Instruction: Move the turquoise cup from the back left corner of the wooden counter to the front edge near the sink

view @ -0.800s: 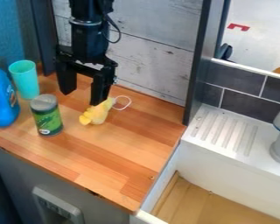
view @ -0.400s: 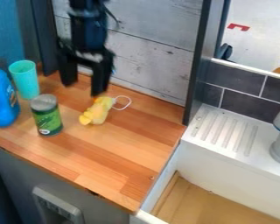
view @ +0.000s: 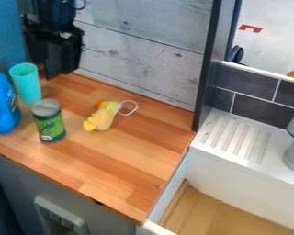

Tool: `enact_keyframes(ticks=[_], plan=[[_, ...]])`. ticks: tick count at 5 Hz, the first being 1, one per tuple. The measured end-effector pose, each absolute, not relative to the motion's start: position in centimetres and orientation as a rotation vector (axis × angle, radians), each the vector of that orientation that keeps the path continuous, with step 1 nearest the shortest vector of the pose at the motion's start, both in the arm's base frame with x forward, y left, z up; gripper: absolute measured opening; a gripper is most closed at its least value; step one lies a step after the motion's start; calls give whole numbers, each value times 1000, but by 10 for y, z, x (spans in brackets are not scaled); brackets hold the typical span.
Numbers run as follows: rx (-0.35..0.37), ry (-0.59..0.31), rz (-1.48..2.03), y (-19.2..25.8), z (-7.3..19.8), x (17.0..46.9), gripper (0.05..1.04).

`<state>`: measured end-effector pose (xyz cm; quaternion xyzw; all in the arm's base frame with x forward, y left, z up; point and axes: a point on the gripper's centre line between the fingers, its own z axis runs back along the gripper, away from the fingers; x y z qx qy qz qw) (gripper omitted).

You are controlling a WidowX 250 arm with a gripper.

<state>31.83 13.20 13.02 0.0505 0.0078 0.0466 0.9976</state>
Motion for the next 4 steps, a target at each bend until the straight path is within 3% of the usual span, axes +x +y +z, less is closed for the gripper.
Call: enact_keyframes(ticks=[1, 2, 4], plan=[[153, -61, 122, 162, 127, 324, 1000], [201, -81, 156, 184, 122, 332, 1000], [161, -142, 209, 212, 114, 350, 1000]])
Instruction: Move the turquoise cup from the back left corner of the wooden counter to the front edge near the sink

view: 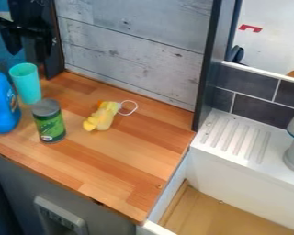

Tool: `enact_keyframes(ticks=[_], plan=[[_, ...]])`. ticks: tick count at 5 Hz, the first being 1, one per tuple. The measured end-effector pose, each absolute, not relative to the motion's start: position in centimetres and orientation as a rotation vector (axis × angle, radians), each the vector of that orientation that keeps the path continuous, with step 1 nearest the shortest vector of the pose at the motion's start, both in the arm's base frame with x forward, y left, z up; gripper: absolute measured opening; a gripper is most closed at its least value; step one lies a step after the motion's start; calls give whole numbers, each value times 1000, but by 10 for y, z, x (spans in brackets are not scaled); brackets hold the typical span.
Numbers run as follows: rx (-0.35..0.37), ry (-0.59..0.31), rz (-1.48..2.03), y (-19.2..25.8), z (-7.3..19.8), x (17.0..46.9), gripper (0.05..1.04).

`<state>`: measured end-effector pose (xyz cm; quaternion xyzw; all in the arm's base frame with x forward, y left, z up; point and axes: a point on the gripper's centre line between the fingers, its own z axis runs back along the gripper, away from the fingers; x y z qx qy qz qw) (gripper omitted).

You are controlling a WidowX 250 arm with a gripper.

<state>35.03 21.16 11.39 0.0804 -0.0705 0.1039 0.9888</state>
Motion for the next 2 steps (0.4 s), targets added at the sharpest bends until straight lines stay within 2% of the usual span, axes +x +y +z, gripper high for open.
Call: enact_keyframes(ticks=[2], plan=[[130, -73, 210, 217, 85, 360, 1000]])
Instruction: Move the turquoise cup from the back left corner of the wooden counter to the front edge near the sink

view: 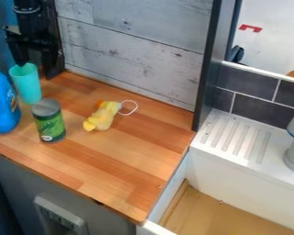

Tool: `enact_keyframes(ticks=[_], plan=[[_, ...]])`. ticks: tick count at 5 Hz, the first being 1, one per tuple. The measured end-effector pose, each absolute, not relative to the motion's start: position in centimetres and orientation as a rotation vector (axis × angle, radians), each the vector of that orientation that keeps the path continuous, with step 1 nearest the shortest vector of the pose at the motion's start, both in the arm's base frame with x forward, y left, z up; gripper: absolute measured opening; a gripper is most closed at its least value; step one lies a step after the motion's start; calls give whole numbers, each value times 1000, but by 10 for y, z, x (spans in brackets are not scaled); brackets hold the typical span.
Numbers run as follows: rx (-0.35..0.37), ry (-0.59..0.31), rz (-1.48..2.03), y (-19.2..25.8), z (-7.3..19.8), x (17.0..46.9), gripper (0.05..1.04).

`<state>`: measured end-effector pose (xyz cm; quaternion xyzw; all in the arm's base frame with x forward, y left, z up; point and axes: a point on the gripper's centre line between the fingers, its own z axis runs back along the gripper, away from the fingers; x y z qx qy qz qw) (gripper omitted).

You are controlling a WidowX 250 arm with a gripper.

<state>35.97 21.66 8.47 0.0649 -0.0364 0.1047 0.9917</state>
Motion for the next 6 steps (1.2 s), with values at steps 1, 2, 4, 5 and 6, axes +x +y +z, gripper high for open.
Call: enact_keyframes(ticks=[1, 2, 4, 5, 6], plan=[[144, -15, 230, 220, 70, 354, 1000], [141, 46, 228, 220, 57, 348, 1001], [121, 41, 205, 225, 54, 362, 710], [126, 30, 205, 227, 58, 365, 456], [134, 38, 204, 228, 59, 363, 241]])
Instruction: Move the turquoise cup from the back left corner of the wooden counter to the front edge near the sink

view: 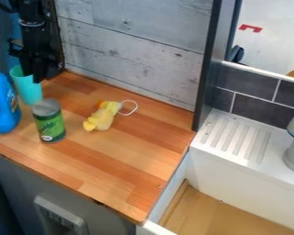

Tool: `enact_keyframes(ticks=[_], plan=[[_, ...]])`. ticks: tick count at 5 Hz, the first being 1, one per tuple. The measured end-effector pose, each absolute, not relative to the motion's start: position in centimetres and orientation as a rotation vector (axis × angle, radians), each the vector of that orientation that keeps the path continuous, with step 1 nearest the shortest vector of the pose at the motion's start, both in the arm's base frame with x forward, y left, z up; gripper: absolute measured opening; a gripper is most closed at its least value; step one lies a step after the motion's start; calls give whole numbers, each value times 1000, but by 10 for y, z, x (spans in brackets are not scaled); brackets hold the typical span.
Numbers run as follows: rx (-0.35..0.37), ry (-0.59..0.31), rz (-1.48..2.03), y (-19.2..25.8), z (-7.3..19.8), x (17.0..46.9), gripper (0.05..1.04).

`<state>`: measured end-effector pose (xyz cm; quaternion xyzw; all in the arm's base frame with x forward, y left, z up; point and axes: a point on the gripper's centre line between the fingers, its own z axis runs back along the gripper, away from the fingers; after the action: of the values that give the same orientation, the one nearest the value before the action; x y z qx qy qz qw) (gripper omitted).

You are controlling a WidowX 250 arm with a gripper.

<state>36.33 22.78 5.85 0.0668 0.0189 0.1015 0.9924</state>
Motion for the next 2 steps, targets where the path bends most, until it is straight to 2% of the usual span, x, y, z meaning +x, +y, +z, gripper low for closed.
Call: enact_keyframes(ticks=[1, 2], plan=[[147, 38, 203, 227, 70, 359, 108], [141, -73, 151, 197, 119, 357, 87]])
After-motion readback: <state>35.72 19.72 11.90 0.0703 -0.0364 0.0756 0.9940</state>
